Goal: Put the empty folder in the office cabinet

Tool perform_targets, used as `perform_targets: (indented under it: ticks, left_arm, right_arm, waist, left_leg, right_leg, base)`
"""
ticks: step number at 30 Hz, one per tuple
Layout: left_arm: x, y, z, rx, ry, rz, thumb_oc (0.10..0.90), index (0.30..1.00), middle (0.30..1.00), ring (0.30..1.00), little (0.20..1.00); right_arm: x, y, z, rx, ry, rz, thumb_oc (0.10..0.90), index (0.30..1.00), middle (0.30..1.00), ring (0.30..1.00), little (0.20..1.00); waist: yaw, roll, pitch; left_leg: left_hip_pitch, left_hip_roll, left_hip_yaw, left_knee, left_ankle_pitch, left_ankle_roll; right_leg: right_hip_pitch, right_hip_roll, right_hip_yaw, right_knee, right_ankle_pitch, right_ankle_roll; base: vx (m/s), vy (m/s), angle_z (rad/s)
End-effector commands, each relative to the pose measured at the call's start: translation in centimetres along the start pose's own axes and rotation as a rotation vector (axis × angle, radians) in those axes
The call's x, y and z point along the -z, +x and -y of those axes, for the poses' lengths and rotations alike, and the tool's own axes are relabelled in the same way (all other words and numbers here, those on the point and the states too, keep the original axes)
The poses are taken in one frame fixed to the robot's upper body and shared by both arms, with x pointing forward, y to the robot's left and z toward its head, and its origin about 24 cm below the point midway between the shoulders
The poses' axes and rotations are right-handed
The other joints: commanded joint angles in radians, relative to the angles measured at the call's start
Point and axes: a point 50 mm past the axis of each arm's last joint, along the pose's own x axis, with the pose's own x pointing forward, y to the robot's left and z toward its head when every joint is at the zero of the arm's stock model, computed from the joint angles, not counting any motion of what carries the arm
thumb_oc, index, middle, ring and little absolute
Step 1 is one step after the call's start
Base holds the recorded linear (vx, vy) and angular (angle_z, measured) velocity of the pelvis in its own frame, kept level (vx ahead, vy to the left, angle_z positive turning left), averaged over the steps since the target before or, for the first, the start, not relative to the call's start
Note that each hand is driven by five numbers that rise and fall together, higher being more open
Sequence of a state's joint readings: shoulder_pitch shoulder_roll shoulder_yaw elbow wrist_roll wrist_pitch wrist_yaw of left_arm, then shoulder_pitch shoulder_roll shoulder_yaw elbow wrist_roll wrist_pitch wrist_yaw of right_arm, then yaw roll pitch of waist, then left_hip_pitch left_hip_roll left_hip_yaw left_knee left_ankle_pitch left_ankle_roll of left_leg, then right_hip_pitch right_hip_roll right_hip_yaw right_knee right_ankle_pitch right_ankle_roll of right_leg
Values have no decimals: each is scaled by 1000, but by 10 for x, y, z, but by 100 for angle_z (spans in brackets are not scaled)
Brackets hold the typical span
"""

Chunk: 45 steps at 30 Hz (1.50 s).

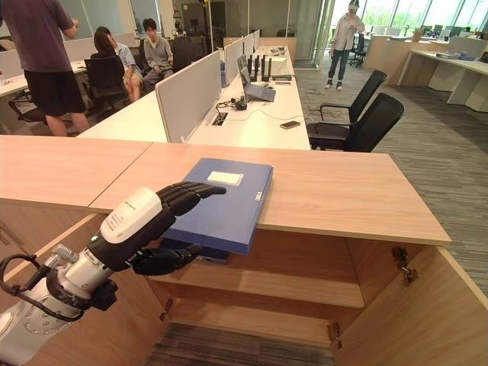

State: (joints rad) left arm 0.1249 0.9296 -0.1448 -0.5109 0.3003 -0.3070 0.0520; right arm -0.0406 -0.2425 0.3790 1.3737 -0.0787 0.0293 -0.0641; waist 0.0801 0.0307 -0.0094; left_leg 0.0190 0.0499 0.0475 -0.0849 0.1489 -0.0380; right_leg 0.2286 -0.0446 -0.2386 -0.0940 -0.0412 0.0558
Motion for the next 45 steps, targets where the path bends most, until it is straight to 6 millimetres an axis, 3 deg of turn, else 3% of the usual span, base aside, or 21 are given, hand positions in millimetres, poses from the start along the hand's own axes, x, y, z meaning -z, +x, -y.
perform_targets:
  ticks: [1,8,22,31,41,42,43,44,45]
  left_arm:
    - [-10,20,-27,-80,120,128,800,900,900,900,900]
    - [7,26,-17,-1,272,96,800,900,900,900,900]
    - [20,38,-5,18,352,86,800,900,900,900,900]
    - [40,52,10,-6,448,37,800,900,900,900,900]
    - [73,50,31,15,526,-115,800,900,900,900,900]
    - [75,50,34,19,524,-124,715,773,773,773,773]
    - [75,50,34,18,524,-124,673,709,709,709,709]
    - [78,47,37,26,529,-141,576,564,564,564,564]
    - [78,47,37,26,529,-141,400,300,300,300,300]
  right_arm:
    - [-32,0,-11,-35,-54,76,800,900,900,900,900]
    - [-33,0,-12,-33,-68,86,800,900,900,900,900]
    - [-33,0,-12,-23,-81,87,800,900,900,900,900]
    - [-36,0,-11,-7,-84,96,800,900,900,900,900]
    - [-37,0,-9,9,-91,96,800,900,900,900,900]
    - [-37,0,-9,9,-90,96,800,900,900,900,900]
    - [-36,0,-9,10,-90,95,800,900,900,900,900]
    - [-36,0,-9,12,-87,94,800,900,900,900,900]
    - [-36,0,-9,12,-87,94,800,900,900,900,900]
  waist:
    - [-13,-40,-8]
    - [-27,-42,-16]
    - [-42,-43,-26]
    - [-52,-43,-32]
    - [-63,-44,-35]
    - [-64,-44,-34]
    - [-64,-43,-35]
    - [-64,-44,-34]
    - [-64,-44,-34]
  left_leg:
    - [68,32,-41,-2,-167,-29]
    - [72,33,-33,-2,-171,-30]
    - [80,32,-24,-2,-178,-30]
    - [84,32,-18,-2,-181,-29]
    - [90,35,-9,-2,-184,-29]
    - [91,34,-9,-2,-184,-28]
    - [91,34,-9,-2,-184,-28]
    - [92,34,-9,-2,-185,-29]
    - [92,34,-9,-2,-185,-29]
  right_leg:
    - [-52,-13,27,7,-63,29]
    - [-51,-13,35,7,-64,30]
    - [-51,-14,44,7,-63,31]
    - [-48,-15,48,7,-64,31]
    - [-46,-17,55,7,-65,30]
    - [-45,-16,55,7,-65,30]
    - [-45,-16,55,7,-65,30]
    - [-45,-16,55,7,-66,29]
    - [-44,-16,56,7,-66,29]
  base:
    - [0,0,0]
    - [0,0,0]
    - [4,2,-4]
    - [0,0,0]
    - [2,1,-1]
    - [0,0,0]
    - [0,0,0]
    - [0,0,0]
    - [0,0,0]
